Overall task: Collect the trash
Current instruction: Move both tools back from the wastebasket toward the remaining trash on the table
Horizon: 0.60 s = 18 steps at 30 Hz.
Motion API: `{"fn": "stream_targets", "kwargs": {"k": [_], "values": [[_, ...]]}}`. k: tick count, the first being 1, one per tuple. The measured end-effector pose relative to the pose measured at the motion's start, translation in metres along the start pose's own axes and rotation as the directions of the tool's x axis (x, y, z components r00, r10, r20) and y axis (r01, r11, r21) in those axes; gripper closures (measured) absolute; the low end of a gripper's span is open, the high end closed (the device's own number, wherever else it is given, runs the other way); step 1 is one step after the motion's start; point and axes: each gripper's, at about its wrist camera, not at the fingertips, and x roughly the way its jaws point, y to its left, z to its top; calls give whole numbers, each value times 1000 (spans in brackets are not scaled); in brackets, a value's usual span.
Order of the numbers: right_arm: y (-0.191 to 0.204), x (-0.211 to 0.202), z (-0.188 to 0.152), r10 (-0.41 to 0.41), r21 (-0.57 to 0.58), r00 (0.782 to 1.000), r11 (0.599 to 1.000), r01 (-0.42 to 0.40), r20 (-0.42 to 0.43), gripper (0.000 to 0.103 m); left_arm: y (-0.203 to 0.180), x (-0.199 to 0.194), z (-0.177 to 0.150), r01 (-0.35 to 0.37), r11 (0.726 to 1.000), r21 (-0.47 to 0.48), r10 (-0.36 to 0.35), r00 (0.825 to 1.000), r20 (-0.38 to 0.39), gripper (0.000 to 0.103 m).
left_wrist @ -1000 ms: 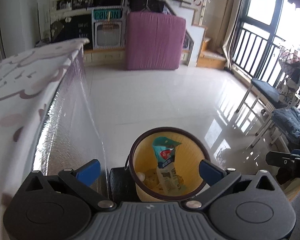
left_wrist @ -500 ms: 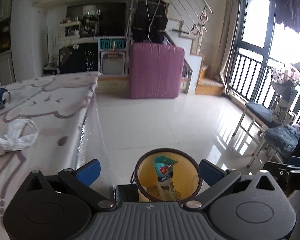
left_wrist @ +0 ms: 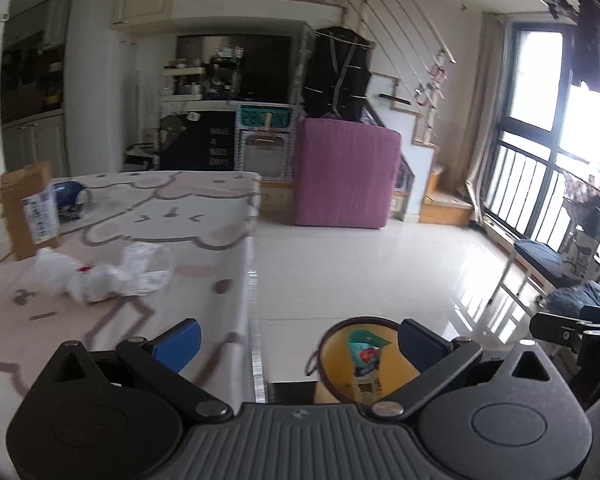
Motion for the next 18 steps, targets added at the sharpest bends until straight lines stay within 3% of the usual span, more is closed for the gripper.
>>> {"fn": "stream_targets", "kwargs": {"k": [8,18], "values": [[62,9,7,115,-75,993,991,-113,15,0,67,-23,4,-106,993,-55,109,993,37,0],[160,44,16,278,-212,961,939,-271,2,0,162,-30,20,-263,958,-118,271,960,65,0]]}}
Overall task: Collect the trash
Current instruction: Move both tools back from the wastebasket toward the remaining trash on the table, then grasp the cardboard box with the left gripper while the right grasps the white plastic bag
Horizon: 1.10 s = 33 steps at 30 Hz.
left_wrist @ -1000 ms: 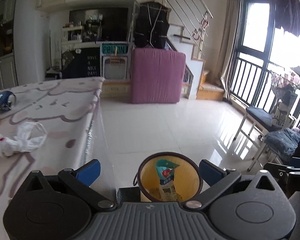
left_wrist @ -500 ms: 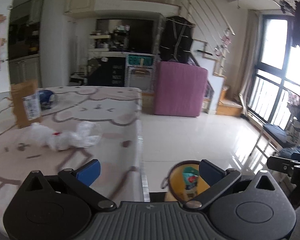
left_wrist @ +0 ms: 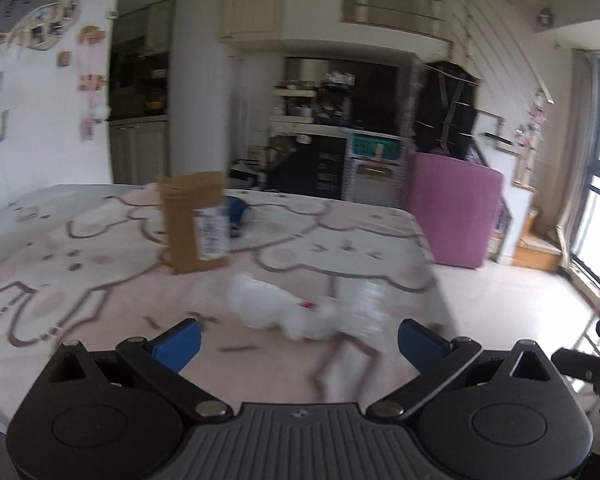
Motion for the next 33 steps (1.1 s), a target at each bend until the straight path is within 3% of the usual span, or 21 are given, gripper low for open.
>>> {"fn": "stream_targets", "kwargs": {"k": [5,11,15,21,26,28,31,33], "values": [[34,41,15,80,-133,997,988,-80,-8,0,46,29,20,-55,997,-51,55,998,-5,0],[51,97,30,201,-209,979,956,-204,-37,0,81,73,50,-81,990,-113,83,997,9,0],[54,132,35,270,-263,959,923,-282,-81,0,84,110,68,-78,989,-125,80,997,4,0],[48,185,41,356,-320,919,862,-394,-172,0,86,174,90,-137,981,-135,137,990,-12,0],[49,224,38,384,-316,896,841,-439,-223,0,82,216,92,-243,965,-100,244,970,1,0],[48,232,38,403,-290,887,841,-457,-227,7,84,225,92,-284,953,-103,287,958,19,0],[51,232,39,451,-257,862,826,-502,-232,19,93,227,95,-284,947,-149,295,954,56,2],[52,229,41,487,-239,842,810,-535,-232,27,98,224,97,-265,950,-164,279,958,72,12]]}}
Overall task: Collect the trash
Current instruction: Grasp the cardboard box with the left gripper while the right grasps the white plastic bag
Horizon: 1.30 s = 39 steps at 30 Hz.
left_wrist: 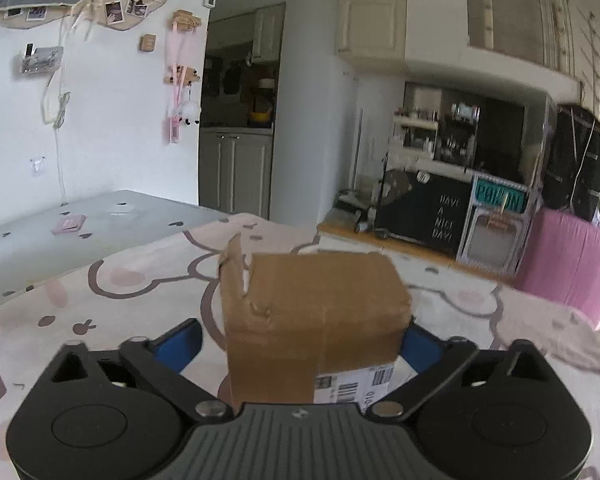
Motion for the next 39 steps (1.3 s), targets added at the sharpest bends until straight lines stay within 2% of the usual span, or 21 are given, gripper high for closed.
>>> {"fn": "stream_targets", "kwargs": {"k": [4,7,11,16,20,23,25,28,33,36,39], "values": [[15,-7,1,15,18,1000,1000,-15,-3,60,11,-19,2,52,999,11,-52,999,0,14],[29,-18,0,30,19,1000,999,-30,-5,68,26,-48,-1,92,995,45,-91,996,-7,15],[44,-34,-2,55,19,998,998,-55,9,69,47,-86,-2,140,987,83,-135,989,-63,15],[47,-53,-1,30,56,999,998,-32,38,69,61,-129,-1,218,960,178,-187,967,-175,15],[29,-60,6,-35,163,996,986,22,80,66,65,-148,-2,302,921,247,-217,923,-318,15],[6,-52,19,-133,277,987,955,105,85,62,66,-157,-11,356,896,264,-245,895,-373,15],[-11,-35,29,-173,318,983,937,145,61,62,61,-162,-19,387,879,278,-267,884,-385,15],[-31,-3,46,-239,342,971,914,220,14,62,53,-173,-29,393,859,329,-265,890,-370,15],[-58,15,62,-261,487,964,849,207,46,60,47,-193,-33,428,850,308,-321,883,-342,15],[-49,13,66,-220,455,975,872,182,31,59,43,-197,-32,436,850,295,-349,886,-304,15],[-29,-2,58,-196,448,981,876,177,-4,53,39,-195,-35,426,861,277,-357,896,-265,15]]}}
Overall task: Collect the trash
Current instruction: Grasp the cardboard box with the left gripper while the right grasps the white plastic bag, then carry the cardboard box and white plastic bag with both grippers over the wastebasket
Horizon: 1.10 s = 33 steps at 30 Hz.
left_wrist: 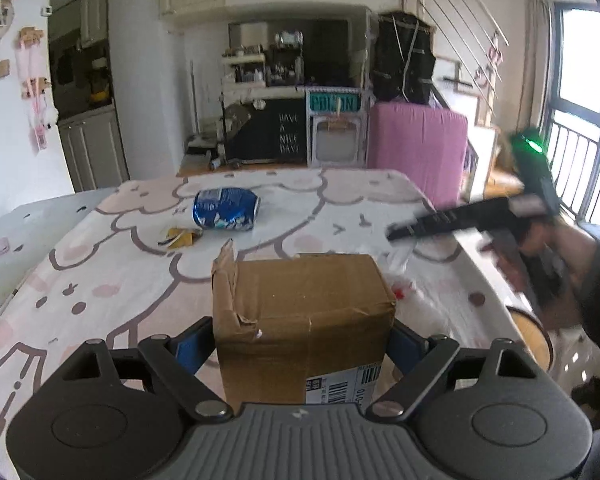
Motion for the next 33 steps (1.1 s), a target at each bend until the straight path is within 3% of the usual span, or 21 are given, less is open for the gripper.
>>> {"fn": "stream_targets", "kwargs": {"k": [6,11,18,20,22,25,33], "values": [[25,-48,-51,-37,75,999,996,37,-11,31,-5,3,-3,20,999,-48,-19,1000,24,15],[50,-61,-92,-64,147,997,987,57,44,30,-3,-1,-7,8,997,-81,-5,999,36,15],[78,-45,-128,-163,266,982,955,132,99,31,7,-5,-11,-6,990,-138,12,999,46,15],[82,-41,-133,-198,297,971,943,151,133,36,9,-6,-13,-5,989,-151,12,999,47,15],[81,-38,-134,-208,336,966,930,148,153,57,10,-5,-14,-5,987,-160,13,999,47,15],[75,-39,-134,-197,359,970,924,135,142,71,10,-6,-14,-10,985,-175,19,999,50,15],[61,-76,-114,-131,228,984,968,101,118,77,-5,-16,-17,-41,980,-195,55,996,69,15]]}}
